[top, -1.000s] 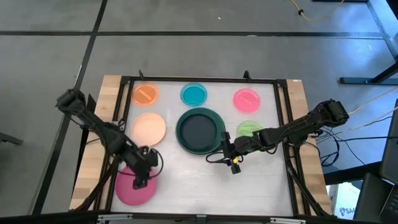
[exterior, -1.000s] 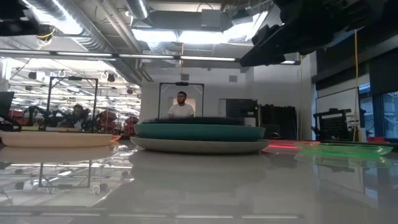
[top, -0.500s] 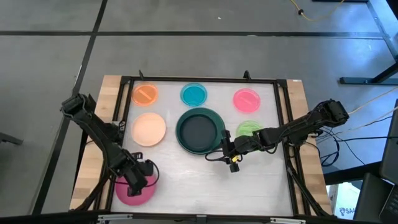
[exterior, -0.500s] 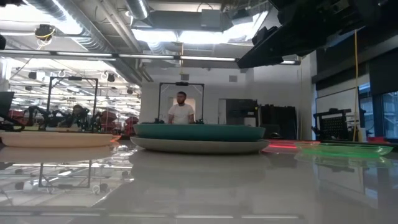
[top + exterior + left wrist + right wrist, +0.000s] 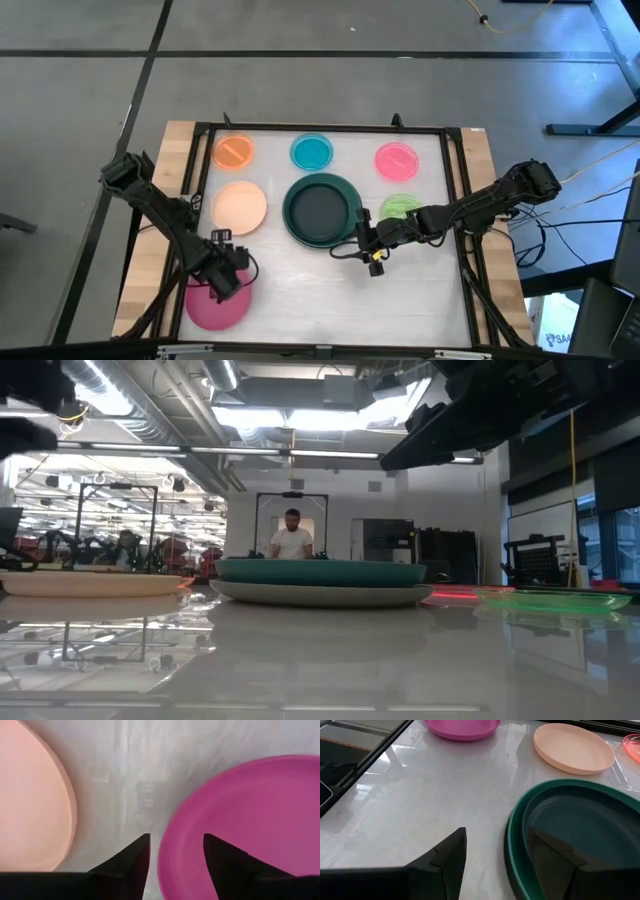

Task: Stack plastic plates
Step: Stack the dark pink plate on top of the black plate

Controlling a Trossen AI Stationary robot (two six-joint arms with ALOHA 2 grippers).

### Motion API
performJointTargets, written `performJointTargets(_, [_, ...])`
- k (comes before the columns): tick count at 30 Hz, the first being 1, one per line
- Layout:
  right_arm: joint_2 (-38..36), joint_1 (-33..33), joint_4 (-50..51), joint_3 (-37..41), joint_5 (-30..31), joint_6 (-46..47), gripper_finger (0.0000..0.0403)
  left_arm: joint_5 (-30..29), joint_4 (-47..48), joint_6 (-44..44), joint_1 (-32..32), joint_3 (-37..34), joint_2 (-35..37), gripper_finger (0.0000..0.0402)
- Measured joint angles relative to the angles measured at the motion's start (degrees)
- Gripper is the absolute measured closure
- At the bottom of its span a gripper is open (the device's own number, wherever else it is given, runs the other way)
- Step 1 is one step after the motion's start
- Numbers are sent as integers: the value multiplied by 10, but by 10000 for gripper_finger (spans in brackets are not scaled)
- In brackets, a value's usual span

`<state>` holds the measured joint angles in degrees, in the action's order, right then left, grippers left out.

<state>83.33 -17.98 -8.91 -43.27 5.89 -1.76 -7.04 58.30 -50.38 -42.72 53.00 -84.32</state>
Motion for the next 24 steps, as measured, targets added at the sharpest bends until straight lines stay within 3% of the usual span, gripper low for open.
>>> performJointTargets(13, [2,0,5,0,2,0,205,108,-131,11,46,-127,31,240])
performJointTargets(24, [2,0,5,0,11,0,205,140,-160,32,74,-139,32,384])
